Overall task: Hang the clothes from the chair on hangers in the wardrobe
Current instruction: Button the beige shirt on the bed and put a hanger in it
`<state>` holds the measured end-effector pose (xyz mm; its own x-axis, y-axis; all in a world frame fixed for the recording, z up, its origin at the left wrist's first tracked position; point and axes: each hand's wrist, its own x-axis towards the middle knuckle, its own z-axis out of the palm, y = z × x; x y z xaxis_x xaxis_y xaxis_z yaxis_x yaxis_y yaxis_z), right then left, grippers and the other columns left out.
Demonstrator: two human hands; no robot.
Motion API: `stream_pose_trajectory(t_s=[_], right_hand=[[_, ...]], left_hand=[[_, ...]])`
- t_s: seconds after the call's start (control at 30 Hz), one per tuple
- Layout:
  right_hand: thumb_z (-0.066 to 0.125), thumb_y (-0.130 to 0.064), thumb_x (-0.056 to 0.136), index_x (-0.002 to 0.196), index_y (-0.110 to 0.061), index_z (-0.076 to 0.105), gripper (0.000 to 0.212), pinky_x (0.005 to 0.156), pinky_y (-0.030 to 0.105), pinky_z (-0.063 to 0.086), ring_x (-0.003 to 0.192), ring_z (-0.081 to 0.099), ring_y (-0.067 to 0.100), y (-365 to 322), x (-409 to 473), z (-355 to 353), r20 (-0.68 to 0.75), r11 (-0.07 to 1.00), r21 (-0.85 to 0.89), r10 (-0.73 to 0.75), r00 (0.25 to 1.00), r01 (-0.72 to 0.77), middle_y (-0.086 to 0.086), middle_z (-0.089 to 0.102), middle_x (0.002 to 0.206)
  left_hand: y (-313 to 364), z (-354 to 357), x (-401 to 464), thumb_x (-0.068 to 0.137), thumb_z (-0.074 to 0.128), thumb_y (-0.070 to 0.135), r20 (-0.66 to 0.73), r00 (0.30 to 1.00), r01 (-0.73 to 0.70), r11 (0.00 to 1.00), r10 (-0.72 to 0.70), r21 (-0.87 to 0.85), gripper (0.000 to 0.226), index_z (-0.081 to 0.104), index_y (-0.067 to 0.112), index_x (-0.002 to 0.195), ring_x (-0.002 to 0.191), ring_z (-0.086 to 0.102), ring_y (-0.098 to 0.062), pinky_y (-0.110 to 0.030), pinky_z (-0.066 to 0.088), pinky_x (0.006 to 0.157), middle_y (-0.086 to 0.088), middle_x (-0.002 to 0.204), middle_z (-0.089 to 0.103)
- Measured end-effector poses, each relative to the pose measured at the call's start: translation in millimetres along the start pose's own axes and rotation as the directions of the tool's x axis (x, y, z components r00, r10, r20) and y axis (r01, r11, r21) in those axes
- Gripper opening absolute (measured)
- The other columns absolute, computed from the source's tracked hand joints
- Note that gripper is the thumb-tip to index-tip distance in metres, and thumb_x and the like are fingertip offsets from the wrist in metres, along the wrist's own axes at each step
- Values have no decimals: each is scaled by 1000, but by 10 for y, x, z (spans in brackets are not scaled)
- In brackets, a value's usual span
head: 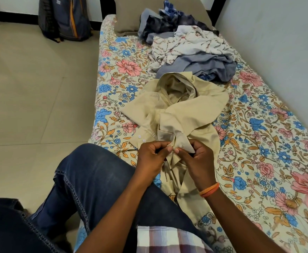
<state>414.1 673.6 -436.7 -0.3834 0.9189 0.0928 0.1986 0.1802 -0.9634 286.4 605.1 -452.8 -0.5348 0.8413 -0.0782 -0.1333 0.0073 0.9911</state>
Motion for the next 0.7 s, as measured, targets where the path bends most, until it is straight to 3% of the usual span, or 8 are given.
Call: stream_pose_trajectory(t_s=[0.13,0.2,0.27,0.33,0.43,0.53,0.63,0.7], right_hand=[[87,-9,72,106,-28,59,47,70,23,55,86,70,12,31,-22,22,-27,999,-41,2,1000,-3,-9,72,93],[88,-10,71,125,-28,46,70,76,20,53,98,63,8,41,-45,15,-60,986,-121,-120,991,112,-18,62,107],[85,-8,75,139,-26,41,79,86,16,48,107,52,5,70,-54,-9,-7,912,-288,-307,952,292,-6,53,118],[80,-6,80,138,-25,49,68,84,13,49,105,46,0,83,-61,-26,94,769,-476,-438,894,427,4,44,126],[79,-7,82,118,-24,68,42,67,34,57,99,57,18,117,-51,-34,181,593,-636,-507,843,494,7,42,131],[84,-7,75,100,-21,75,30,69,41,50,97,57,29,163,-10,-81,224,468,-713,-554,802,522,12,53,123],[85,-5,74,85,-18,76,19,74,44,46,95,57,31,186,5,-118,208,404,-734,-632,747,546,14,58,113],[83,-5,76,85,-16,76,16,75,43,46,95,55,30,228,16,-110,235,409,-717,-620,749,564,14,58,114]], left_hand=[[-30,-13,13,89,69,4,35,999,37,997,-39,66,20,77,22,87,80,72,-10,-33,58,79,2,82,77],[-55,-3,21,90,69,7,47,998,46,990,-52,130,14,77,18,87,81,72,-12,-35,58,79,1,82,77],[-79,7,31,90,68,10,47,998,41,977,-52,210,9,77,13,87,78,70,-11,-37,56,78,0,81,76],[-97,11,36,91,67,12,40,998,34,966,-46,256,10,76,12,86,76,69,-15,-40,55,78,-1,80,74],[-101,5,38,92,66,12,58,998,17,958,-35,288,14,75,18,83,79,70,-12,-34,56,78,3,82,75],[-90,0,33,88,72,11,48,998,22,963,-36,269,14,76,22,83,76,70,-5,-25,56,73,6,79,75],[-52,0,32,81,79,9,1,991,135,989,-135,67,6,75,11,85,68,70,-13,-26,56,63,-6,76,75],[-33,4,28,81,79,6,10,977,212,977,-212,-36,6,74,7,83,61,67,-12,-21,51,55,-8,72,73]])
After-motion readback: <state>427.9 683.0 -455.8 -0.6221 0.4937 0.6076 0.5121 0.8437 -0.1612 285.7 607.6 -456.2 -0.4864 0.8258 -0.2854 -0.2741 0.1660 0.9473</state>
